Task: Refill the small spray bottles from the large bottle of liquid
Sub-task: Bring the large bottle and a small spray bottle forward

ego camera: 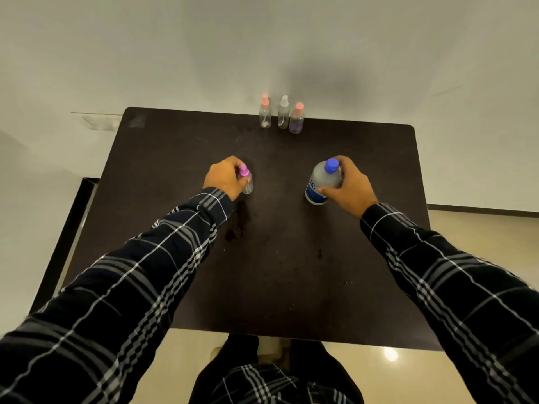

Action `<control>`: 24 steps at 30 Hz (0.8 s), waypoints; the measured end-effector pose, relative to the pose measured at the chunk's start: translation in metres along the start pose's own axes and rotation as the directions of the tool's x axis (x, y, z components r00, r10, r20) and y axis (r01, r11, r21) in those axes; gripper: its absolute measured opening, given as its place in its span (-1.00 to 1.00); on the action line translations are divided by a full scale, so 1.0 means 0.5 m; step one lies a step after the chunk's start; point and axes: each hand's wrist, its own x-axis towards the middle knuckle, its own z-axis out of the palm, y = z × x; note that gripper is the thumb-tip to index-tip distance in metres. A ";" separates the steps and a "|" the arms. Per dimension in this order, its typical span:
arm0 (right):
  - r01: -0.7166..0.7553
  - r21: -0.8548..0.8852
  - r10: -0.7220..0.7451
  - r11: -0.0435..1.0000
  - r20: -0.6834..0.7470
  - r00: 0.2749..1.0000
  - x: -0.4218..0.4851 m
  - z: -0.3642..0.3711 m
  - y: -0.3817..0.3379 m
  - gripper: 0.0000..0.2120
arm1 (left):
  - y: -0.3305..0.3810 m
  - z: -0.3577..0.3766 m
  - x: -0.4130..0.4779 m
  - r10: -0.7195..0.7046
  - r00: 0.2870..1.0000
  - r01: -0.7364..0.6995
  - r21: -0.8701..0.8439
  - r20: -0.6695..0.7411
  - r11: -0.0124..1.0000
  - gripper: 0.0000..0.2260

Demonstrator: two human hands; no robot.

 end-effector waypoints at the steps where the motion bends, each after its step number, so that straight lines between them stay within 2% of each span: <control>1: 0.004 0.002 -0.004 1.000 0.006 1.000 -0.015 0.008 0.000 -0.41 | -0.003 0.000 -0.017 0.000 1.000 0.000 -0.004 0.008 1.000 -0.86; 14: -0.005 0.043 0.004 0.999 0.025 1.000 -0.160 0.055 0.000 -0.41 | -0.037 0.005 -0.166 0.052 0.997 -0.055 0.043 0.052 0.998 -0.86; 24: 0.046 0.039 -0.048 0.998 0.056 0.997 -0.183 0.056 0.046 -0.35 | -0.062 0.018 -0.233 -0.013 1.000 0.014 0.052 -0.025 0.999 -0.85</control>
